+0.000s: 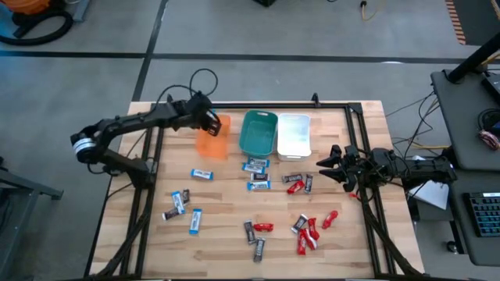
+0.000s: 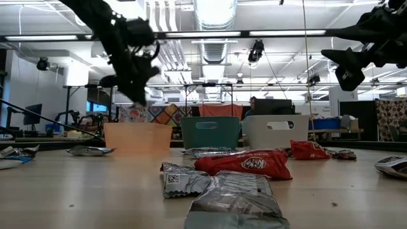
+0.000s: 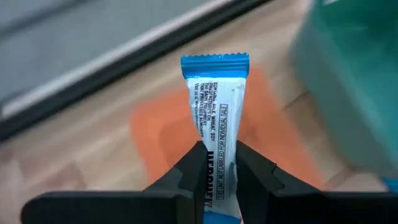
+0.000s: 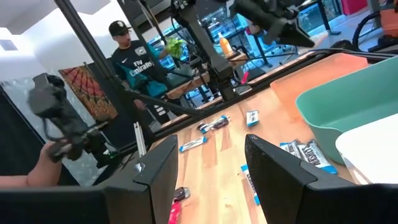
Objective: Organize candy in baskets
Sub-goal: Put the white chocolate into the orange bin, then put the red chocolate into the green bin
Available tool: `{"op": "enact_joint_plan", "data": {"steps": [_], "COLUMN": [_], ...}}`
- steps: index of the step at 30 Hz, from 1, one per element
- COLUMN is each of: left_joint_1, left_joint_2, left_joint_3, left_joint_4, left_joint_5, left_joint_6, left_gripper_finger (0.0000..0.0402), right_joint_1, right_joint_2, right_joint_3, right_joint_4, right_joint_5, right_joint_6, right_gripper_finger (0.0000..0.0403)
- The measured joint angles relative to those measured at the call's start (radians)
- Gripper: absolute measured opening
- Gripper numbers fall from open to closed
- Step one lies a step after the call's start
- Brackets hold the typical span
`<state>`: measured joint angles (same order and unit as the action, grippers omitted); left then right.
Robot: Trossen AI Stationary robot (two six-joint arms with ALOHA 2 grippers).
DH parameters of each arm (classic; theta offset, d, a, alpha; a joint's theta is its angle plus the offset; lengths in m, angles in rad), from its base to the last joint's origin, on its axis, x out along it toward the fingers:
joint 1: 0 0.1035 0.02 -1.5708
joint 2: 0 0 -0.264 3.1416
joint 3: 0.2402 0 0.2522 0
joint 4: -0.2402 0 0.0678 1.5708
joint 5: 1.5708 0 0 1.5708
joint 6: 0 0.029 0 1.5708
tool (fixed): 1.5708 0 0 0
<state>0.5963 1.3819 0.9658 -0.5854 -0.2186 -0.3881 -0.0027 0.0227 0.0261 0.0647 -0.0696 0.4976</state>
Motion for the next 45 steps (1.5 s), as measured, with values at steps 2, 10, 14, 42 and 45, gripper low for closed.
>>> {"op": "enact_joint_plan", "data": {"steps": [2, 10, 14, 42, 45], "left_joint_1": [0.011, 0.002, 0.001, -0.203, -0.236], "left_joint_2": [0.021, 0.071, 0.084, -0.010, -0.056], "left_joint_3": [0.000, 0.001, 0.001, -0.039, -0.069], "left_joint_4": [-0.013, -0.010, -0.018, 0.122, 0.203], "left_joint_5": [0.012, 0.028, 0.028, 0.133, 0.309], "left_joint_6": [0.003, 0.064, 0.069, 0.482, 0.500], "left_gripper_finger": [0.0047, 0.0046, 0.0047, 0.0151, 0.0151], "right_joint_1": [0.000, 0.000, 0.000, 0.000, 0.000], "right_joint_2": [0.000, 0.000, 0.000, 0.036, 0.073], "right_joint_3": [0.000, 0.000, 0.000, 0.000, 0.000], "right_joint_4": [0.000, 0.000, 0.000, 0.030, 0.030], "right_joint_5": [0.000, 0.001, 0.001, 0.153, 0.189], "right_joint_6": [0.000, 0.001, 0.001, 0.228, 0.274], "right_gripper_finger": [0.0178, 0.0178, 0.0178, 0.0178, 0.0178]}}
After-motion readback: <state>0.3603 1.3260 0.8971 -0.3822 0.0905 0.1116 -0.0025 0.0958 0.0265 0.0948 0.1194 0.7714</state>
